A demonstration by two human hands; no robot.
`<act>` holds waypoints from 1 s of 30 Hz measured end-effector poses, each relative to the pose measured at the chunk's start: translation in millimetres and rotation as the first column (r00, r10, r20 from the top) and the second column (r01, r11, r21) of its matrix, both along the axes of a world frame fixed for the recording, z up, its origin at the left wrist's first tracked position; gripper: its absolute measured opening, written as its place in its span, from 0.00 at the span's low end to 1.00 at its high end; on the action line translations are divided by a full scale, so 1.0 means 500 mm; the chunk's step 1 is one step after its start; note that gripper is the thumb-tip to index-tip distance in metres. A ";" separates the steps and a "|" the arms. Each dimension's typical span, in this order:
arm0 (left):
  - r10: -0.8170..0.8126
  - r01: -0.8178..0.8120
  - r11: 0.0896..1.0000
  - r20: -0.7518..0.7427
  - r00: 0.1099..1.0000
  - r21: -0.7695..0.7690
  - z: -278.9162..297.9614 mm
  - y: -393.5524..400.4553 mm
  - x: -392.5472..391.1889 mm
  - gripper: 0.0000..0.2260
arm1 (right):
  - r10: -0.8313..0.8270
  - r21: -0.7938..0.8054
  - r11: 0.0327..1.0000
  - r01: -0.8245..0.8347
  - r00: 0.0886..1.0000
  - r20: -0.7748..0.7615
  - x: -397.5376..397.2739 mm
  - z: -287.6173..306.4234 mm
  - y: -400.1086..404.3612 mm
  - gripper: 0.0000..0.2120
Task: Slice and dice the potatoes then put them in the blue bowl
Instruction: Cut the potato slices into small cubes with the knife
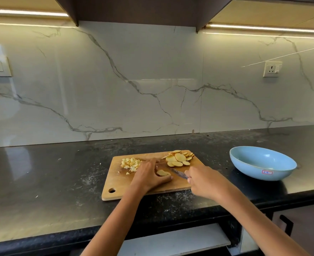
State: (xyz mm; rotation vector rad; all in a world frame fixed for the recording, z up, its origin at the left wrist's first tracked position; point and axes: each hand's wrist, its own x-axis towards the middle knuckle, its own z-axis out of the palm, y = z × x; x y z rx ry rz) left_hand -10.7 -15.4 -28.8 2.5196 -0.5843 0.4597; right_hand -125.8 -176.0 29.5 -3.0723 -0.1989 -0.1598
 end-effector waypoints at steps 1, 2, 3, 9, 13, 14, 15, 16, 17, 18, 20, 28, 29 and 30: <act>0.002 -0.002 1.000 0.013 1.000 -0.002 -0.002 -0.003 0.002 0.31 | -0.001 0.003 1.000 0.001 1.000 -0.001 0.001 -0.002 0.001 0.06; 0.002 -0.002 1.000 0.028 1.000 -0.010 -0.003 -0.006 0.003 0.29 | -0.001 0.006 1.000 0.001 1.000 0.001 0.002 -0.002 0.001 0.06; 0.001 -0.001 1.000 0.046 0.999 -0.015 -0.004 -0.008 0.006 0.26 | -0.002 0.010 1.000 0.002 1.000 0.004 0.003 -0.002 0.002 0.06; -0.071 0.066 0.993 -0.046 0.996 -0.093 0.000 0.005 0.008 0.25 | -0.003 0.052 0.999 0.000 0.999 0.048 0.015 -0.006 0.008 0.08; -0.132 0.088 0.967 -0.176 0.975 -0.238 0.008 0.026 0.014 0.28 | -0.007 0.054 0.999 0.003 0.998 0.065 0.026 -0.025 0.028 0.06; -0.135 0.086 0.964 -0.187 0.973 -0.251 0.009 0.027 0.015 0.28 | -0.004 0.053 0.999 0.001 0.998 0.063 0.028 -0.027 0.034 0.05; -0.141 0.086 0.961 -0.197 0.970 -0.261 0.010 0.026 0.014 0.28 | -0.001 0.054 0.999 -0.003 0.998 0.060 0.030 -0.029 0.038 0.05; -0.146 0.087 0.959 -0.208 0.967 -0.269 0.010 0.025 0.013 0.27 | 0.007 0.051 0.999 -0.010 0.998 0.059 0.033 -0.031 0.043 0.05; -0.151 0.086 0.957 -0.219 0.964 -0.279 0.010 0.024 0.012 0.27 | 0.014 0.048 0.999 -0.016 0.998 0.060 0.035 -0.033 0.047 0.06; -0.152 0.083 0.954 -0.228 0.962 -0.288 0.010 0.023 0.011 0.27 | 0.017 0.048 0.999 -0.020 0.998 0.059 0.036 -0.035 0.051 0.07; -0.150 0.074 0.950 -0.236 0.960 -0.302 0.010 0.022 0.011 0.27 | 0.017 0.047 0.999 -0.020 0.998 0.061 0.039 -0.038 0.058 0.08; -0.156 0.072 0.938 -0.226 0.962 -0.338 0.003 0.021 0.017 0.27 | 0.044 -0.041 0.998 -0.042 0.998 0.050 0.043 -0.036 0.080 0.09; -0.155 0.069 0.936 -0.228 0.961 -0.346 0.003 0.020 0.017 0.26 | 0.050 -0.054 0.997 -0.047 0.998 0.047 0.042 -0.038 0.084 0.09; -0.154 0.065 0.933 -0.230 0.961 -0.353 0.004 0.020 0.016 0.26 | 0.056 -0.064 0.997 -0.052 0.997 0.048 0.041 -0.039 0.085 0.10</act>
